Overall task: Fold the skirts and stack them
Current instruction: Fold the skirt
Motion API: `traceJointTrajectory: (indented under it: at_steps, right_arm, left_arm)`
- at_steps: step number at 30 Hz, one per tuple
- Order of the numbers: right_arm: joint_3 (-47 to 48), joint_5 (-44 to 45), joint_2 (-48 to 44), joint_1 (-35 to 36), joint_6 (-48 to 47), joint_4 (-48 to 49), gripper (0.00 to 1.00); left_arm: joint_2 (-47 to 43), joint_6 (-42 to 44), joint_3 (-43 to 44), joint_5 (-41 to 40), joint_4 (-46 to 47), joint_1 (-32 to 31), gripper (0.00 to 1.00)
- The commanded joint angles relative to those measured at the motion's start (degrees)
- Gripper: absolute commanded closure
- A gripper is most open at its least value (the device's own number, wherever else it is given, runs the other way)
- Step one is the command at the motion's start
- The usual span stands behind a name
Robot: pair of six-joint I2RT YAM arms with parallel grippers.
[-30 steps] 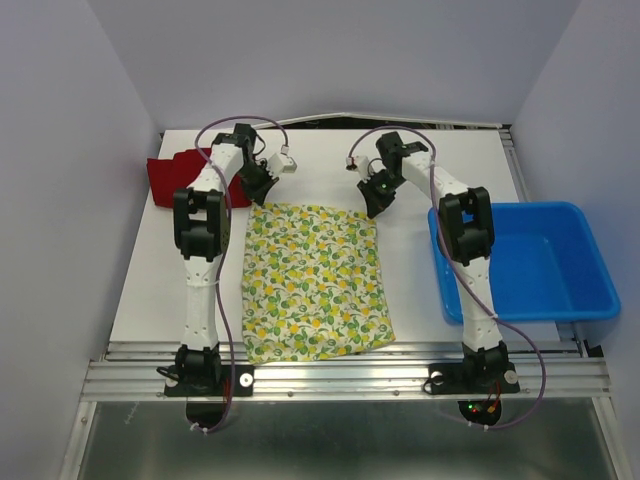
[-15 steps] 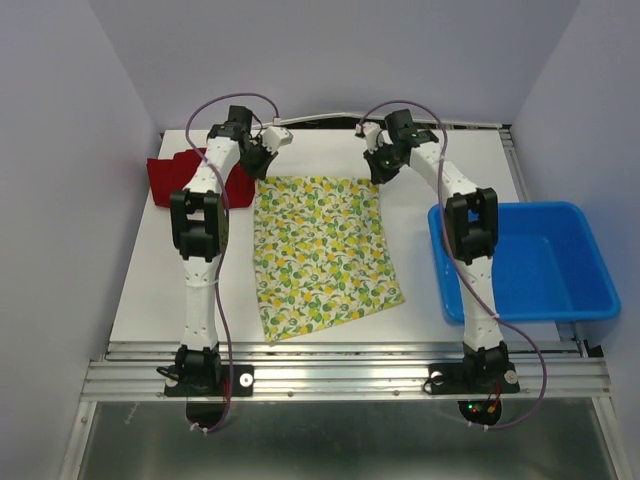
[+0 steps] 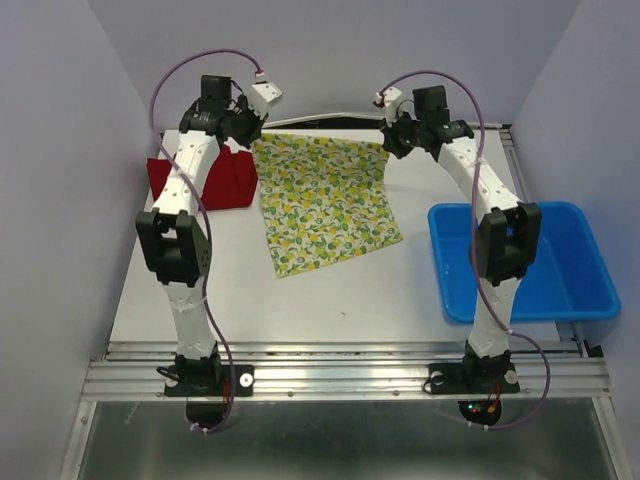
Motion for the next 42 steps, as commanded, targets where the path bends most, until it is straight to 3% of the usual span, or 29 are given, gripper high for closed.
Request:
traceJointTrajectory:
  at_steps: [1, 5, 11, 17, 25, 31, 37, 42]
  right_arm:
    - [-8.8, -1.1, -8.5, -0.8, -5.1, 3.1, 0.99]
    - [-17.9, -3.9, -13.6, -0.8, -9.6, 2.6, 0.99]
    - [-32.0, -3.7, -16.6, -0.1, -12.1, 5.8, 0.99]
    - [-45.9, -2.5, -19.8, 1.7, -13.9, 9.9, 0.99]
    - [-48.0, 0.3, -17.4, 1.7, -13.5, 11.0, 0.99]
    - [-42.1, 0.3, -17.8, 1.7, -10.9, 9.1, 0.99]
    - [-34.4, -0.5, -19.6, 1.7, -13.0, 2.7, 0.99]
    - [-41.1, -2.2, -26.2, 2.2, -18.0, -1.4, 0.99]
  left_arm:
    - [-9.5, 2.0, -9.8, 2.0, -1.1, 1.1, 1.00]
    - [-19.3, 2.5, -23.7, 2.6, 0.0, -0.2, 1.00]
    - [-28.9, -0.5, -47.6, -0.7, 7.3, -7.0, 1.00]
    - [-28.6, -5.0, -62.8, -3.6, 13.2, -11.5, 1.00]
    - [-25.6, -6.2, -65.1, -3.8, 14.7, -11.7, 1.00]
    - [-26.8, -5.8, -62.0, -4.7, 12.6, -11.6, 1.00]
    - [-29.5, -3.5, -54.7, -4.3, 5.3, -10.5, 1.00]
    - [-35.0, 2.0, -55.5, -0.7, -3.2, -10.9, 1.00]
